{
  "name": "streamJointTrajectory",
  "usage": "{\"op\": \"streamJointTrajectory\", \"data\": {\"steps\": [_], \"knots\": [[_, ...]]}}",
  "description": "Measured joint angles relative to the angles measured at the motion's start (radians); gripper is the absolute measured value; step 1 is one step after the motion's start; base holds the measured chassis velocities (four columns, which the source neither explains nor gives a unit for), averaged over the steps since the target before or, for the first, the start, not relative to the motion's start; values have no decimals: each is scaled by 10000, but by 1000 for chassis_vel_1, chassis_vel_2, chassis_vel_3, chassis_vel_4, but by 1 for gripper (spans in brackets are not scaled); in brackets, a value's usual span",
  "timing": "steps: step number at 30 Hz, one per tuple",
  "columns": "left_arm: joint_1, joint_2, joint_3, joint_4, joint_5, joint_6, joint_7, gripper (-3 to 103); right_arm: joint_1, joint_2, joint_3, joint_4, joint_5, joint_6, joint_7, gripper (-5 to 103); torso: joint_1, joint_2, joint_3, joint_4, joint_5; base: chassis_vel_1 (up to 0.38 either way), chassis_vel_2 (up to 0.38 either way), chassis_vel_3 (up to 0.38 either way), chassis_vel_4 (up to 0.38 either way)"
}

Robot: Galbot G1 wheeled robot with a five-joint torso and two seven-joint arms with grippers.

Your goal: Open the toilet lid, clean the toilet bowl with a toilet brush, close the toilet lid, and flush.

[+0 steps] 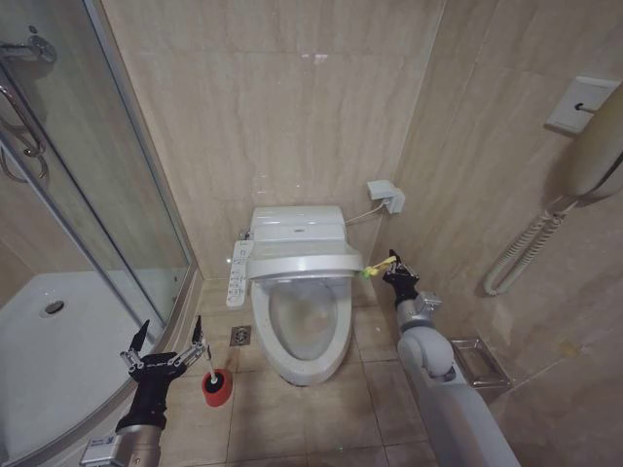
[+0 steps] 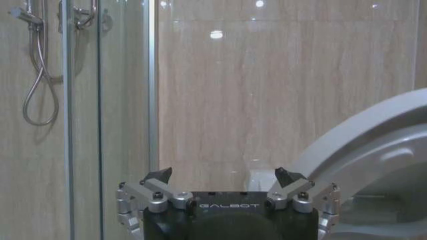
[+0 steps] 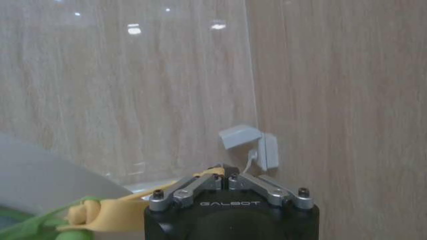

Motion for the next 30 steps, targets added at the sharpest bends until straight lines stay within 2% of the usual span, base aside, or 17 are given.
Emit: {"op": "streamJointTrajectory", "data": {"steps": [10,22,30], "knots": [[-1,0,0,-1,0,0,0,100,-116,-130,38,2,-314,132,-159,1,0,0,0,-1,1,0,0,0,0],[0,0,0,-1,0,0,0,100,-182,-182,-10,77,-148,209,-286,2,-1,0,0,-3,0,-3,2,3,-4],[0,0,0,-1,0,0,0,100,-285,-211,24,190,-141,320,-243,1,-3,2,-1,1,0,-116,121,109,-116]]}}
